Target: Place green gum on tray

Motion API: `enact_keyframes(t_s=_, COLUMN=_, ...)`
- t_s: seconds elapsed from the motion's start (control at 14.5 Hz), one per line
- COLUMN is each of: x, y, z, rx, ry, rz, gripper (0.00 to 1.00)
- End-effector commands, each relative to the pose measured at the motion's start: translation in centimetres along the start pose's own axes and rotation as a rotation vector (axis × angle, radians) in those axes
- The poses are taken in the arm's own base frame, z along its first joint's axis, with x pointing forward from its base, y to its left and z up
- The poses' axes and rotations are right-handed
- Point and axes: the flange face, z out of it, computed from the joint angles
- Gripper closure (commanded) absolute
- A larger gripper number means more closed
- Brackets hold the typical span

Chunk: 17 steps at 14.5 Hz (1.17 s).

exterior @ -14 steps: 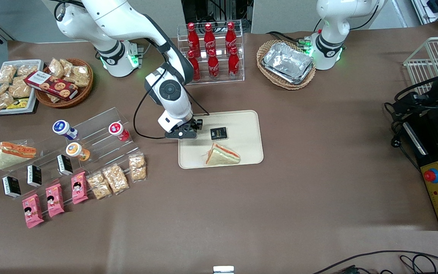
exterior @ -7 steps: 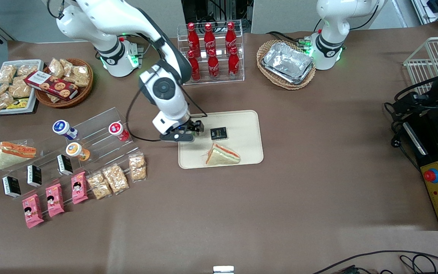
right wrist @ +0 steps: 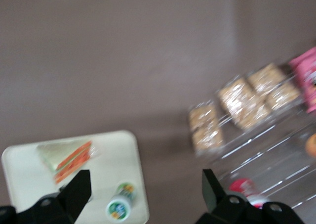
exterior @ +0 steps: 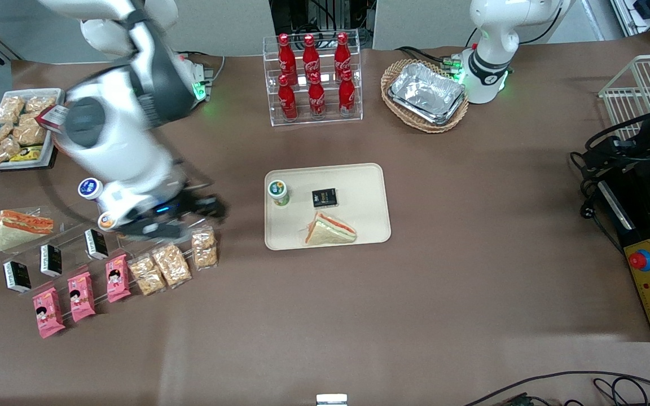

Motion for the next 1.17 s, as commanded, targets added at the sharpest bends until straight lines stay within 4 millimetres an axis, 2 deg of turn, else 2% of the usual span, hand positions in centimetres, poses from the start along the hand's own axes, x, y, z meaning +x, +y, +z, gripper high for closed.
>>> enact_keyframes(t_s=0.0, x=5.6, y=8.5, z=-3.6, rx=-0.023, ry=0.07, rz=-0.053, gripper=0.0)
enact_keyframes(t_s=0.14, x=6.9, y=14.3, z=-5.3, rx=-0.028, ry=0.091, rz=-0.03, gripper=0.0)
enact_keyframes(t_s=0.28, x=6.5, y=19.1, z=-8.8, rx=-0.033, ry=0.116, rz=0.034, gripper=0.0)
enact_keyframes(t_s=0.34, x=6.1, y=21.3, z=-9.6, rx=-0.053, ry=0.102, rz=0.063, gripper=0.0)
enact_keyframes(t_s=0.48, x=4.7, y=24.1, z=-11.8, rx=-0.109, ry=0.083, rz=0.088, gripper=0.0)
enact_keyframes(t_s=0.55, x=3.4, y=25.5, z=-14.1, rx=-0.124, ry=0.101, rz=0.07, gripper=0.0)
enact_keyframes(t_s=0.76, x=1.4, y=28.1, z=-15.6, rx=-0.132, ry=0.054, rz=0.019, gripper=0.0)
enact_keyframes(t_s=1.1, x=-1.1, y=28.8, z=-15.1, rx=-0.127, ry=0.02, rz=0.039, gripper=0.0)
